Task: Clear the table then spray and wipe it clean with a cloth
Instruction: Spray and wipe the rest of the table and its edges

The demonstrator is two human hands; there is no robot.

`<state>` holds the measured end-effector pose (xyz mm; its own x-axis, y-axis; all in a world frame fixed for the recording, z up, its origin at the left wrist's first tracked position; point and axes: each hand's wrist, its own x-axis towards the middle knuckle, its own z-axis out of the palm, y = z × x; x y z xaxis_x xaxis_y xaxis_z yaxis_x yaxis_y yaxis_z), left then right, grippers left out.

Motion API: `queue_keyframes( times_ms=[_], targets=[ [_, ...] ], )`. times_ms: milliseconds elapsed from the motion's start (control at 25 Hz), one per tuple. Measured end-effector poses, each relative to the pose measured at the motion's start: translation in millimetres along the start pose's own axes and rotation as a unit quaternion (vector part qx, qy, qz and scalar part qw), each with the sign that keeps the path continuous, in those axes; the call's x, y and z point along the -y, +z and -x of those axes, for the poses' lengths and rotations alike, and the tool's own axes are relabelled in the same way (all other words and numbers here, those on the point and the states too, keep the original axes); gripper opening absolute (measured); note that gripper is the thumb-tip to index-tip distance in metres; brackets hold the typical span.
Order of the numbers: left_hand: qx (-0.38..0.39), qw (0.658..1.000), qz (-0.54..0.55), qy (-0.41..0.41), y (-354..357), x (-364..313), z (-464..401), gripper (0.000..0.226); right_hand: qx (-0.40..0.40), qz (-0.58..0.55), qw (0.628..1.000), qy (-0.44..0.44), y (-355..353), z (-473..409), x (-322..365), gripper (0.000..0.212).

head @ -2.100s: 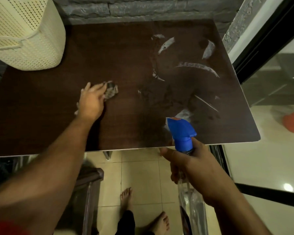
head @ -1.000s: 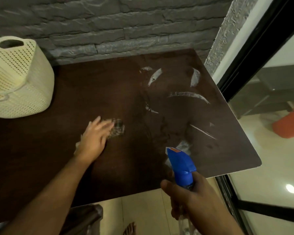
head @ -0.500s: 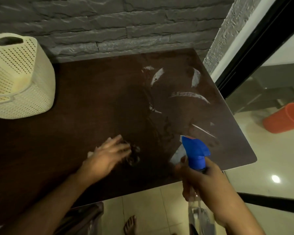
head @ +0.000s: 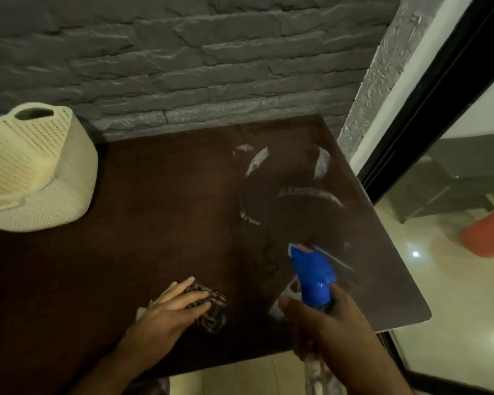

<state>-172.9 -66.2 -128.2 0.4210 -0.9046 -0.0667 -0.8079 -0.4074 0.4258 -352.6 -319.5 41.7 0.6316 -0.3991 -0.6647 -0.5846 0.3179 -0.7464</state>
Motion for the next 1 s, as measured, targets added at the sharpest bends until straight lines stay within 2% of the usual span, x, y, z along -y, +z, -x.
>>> queue_keyframes(
  times_ms=[40,160,240,400,720,840,1000],
  targets=[
    [-0.013,0.998,0.034,-0.050,-7.1,16.3,-21.4,0.040,0.005,0.002,1.000,0.006,-5.8,-3.4,0.3,0.029],
    [-0.152,0.973,0.021,-0.171,-26.8,55.7,-120.2,0.040,0.017,0.018,1.000,0.002,-9.0,-23.0,3.4,0.033],
    [-0.179,0.956,0.009,-0.233,-37.0,66.8,-170.7,0.040,0.027,0.031,0.999,-0.001,-3.7,-38.8,11.3,0.031],
    [-0.181,0.957,-0.015,-0.228,-47.9,99.5,-210.9,0.039,0.026,0.051,0.998,-0.015,10.3,-71.2,44.1,0.028],
    [-0.198,0.953,0.007,-0.229,-85.2,173.9,-312.3,0.038,0.030,0.074,0.996,-0.028,34.6,-170.0,129.5,0.024],
    [-0.199,0.954,0.005,-0.226,-91.4,188.2,-338.3,0.038,0.030,0.094,0.994,-0.047,42.3,-197.1,152.1,0.031],
    [-0.216,0.953,-0.011,-0.213,-93.5,193.6,-353.1,0.038,0.047,0.087,0.992,-0.083,51.9,-223.4,188.6,0.023]
  ],
)
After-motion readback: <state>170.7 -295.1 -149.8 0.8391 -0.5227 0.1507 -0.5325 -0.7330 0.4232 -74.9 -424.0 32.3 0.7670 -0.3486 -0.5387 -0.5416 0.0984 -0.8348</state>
